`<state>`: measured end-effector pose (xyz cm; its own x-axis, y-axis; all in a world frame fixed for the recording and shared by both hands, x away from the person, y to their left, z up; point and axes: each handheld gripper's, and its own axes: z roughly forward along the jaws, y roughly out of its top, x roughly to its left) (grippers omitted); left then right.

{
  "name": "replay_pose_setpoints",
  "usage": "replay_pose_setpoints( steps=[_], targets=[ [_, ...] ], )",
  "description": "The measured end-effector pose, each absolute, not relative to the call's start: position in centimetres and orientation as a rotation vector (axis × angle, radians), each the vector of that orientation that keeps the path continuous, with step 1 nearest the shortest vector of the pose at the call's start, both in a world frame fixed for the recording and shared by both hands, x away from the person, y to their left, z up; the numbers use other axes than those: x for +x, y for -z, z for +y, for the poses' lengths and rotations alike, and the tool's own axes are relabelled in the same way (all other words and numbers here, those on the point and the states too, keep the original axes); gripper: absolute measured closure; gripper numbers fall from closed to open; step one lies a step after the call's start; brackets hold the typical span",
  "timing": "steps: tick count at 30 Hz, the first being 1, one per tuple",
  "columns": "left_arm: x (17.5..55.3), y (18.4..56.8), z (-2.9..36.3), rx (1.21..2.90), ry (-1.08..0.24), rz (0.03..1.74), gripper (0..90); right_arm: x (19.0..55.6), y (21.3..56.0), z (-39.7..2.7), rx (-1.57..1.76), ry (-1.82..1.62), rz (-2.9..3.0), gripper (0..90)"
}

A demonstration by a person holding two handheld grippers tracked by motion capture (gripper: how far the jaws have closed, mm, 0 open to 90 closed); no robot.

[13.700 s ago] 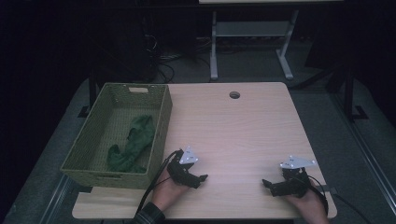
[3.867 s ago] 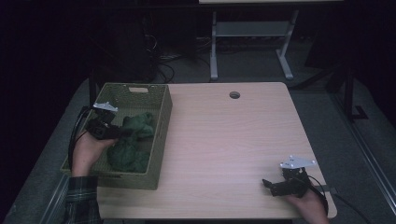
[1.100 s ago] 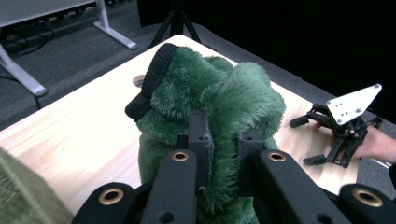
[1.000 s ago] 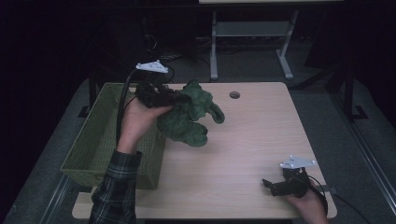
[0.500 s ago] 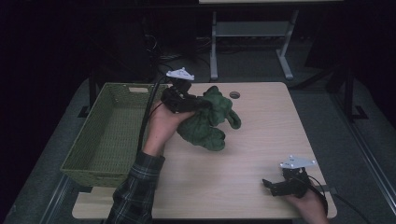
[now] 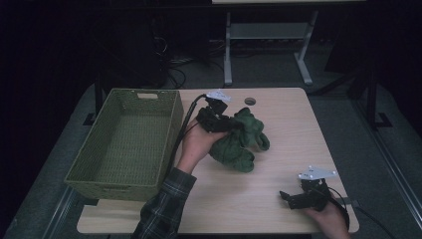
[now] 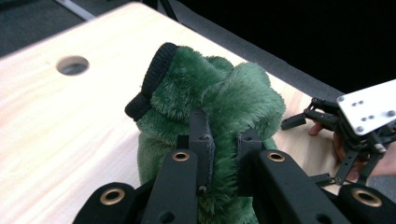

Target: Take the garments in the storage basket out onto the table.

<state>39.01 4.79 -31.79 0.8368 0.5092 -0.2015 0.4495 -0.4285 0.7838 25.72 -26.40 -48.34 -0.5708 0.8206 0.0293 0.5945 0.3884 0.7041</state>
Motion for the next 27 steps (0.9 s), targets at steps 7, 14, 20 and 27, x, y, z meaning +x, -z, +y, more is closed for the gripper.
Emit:
replay_pose_setpoints(
  steps=[7,14,20,27],
  targets=[
    [39.4,35.6,2.7,2.117,-0.012,0.730,81.3,25.7,48.3,-26.4,1.240,-0.979,2.330,0.5],
    [39.6,38.5,1.5,2.140,0.044,0.753,81.2,25.7,48.3,-26.4,1.239,-0.978,2.330,0.5],
    [40.1,41.3,0.7,2.177,0.083,0.761,80.8,25.7,48.3,-26.4,1.239,-0.979,2.332,0.5],
    [40.4,43.1,0.1,2.200,0.092,0.758,79.4,25.7,48.3,-26.4,1.236,-0.979,2.334,0.5]
  ],
)
